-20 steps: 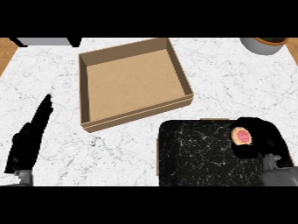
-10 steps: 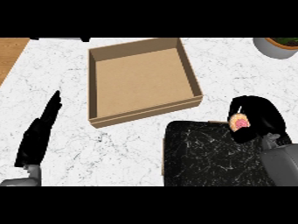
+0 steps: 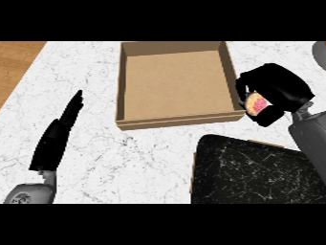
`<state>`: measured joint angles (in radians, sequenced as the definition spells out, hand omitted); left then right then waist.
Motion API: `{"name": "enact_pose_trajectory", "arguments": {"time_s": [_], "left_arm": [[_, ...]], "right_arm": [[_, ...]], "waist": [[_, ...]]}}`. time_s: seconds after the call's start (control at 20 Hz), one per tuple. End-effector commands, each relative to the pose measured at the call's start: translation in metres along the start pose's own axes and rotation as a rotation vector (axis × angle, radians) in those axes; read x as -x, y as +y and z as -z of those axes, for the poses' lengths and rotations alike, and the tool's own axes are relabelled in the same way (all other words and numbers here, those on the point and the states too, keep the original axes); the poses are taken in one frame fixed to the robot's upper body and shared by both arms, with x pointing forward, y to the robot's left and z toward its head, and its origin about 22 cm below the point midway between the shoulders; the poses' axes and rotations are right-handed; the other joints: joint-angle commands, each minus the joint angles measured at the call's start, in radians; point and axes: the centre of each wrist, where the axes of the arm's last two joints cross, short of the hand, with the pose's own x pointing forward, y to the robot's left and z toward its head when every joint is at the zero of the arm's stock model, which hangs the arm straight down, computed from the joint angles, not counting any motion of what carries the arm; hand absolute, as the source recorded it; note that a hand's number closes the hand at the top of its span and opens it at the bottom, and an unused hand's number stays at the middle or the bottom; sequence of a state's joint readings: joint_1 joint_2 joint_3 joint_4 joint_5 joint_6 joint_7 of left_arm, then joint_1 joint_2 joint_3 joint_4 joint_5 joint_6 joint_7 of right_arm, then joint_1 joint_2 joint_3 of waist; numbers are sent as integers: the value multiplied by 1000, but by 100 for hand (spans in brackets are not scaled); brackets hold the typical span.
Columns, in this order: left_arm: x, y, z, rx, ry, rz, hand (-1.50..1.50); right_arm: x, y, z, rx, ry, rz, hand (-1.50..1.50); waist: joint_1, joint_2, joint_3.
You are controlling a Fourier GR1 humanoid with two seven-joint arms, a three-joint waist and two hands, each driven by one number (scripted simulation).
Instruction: Pick the cupcake from the tray and place it in the cardboard box
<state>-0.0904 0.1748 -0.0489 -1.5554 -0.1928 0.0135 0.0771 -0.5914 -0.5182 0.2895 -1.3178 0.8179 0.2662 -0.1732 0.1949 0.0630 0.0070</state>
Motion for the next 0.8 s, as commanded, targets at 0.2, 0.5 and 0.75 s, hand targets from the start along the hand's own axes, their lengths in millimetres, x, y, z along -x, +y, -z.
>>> {"name": "enact_pose_trajectory", "arguments": {"time_s": [0.2, 0.5, 0.75], "left_arm": [[-1, -2, 3, 15, -8, 11, 0], [-2, 2, 11, -11, 12, 6, 0], [5, -2, 5, -15, 37, 4, 0]], "right_arm": [[32, -49, 23, 115, -371, 182, 150], [42, -73, 44, 187, -658, 444, 150], [42, -88, 62, 143, -776, 524, 150]], "waist": [[-3, 0, 0], [-28, -4, -2], [-39, -15, -5]]}}
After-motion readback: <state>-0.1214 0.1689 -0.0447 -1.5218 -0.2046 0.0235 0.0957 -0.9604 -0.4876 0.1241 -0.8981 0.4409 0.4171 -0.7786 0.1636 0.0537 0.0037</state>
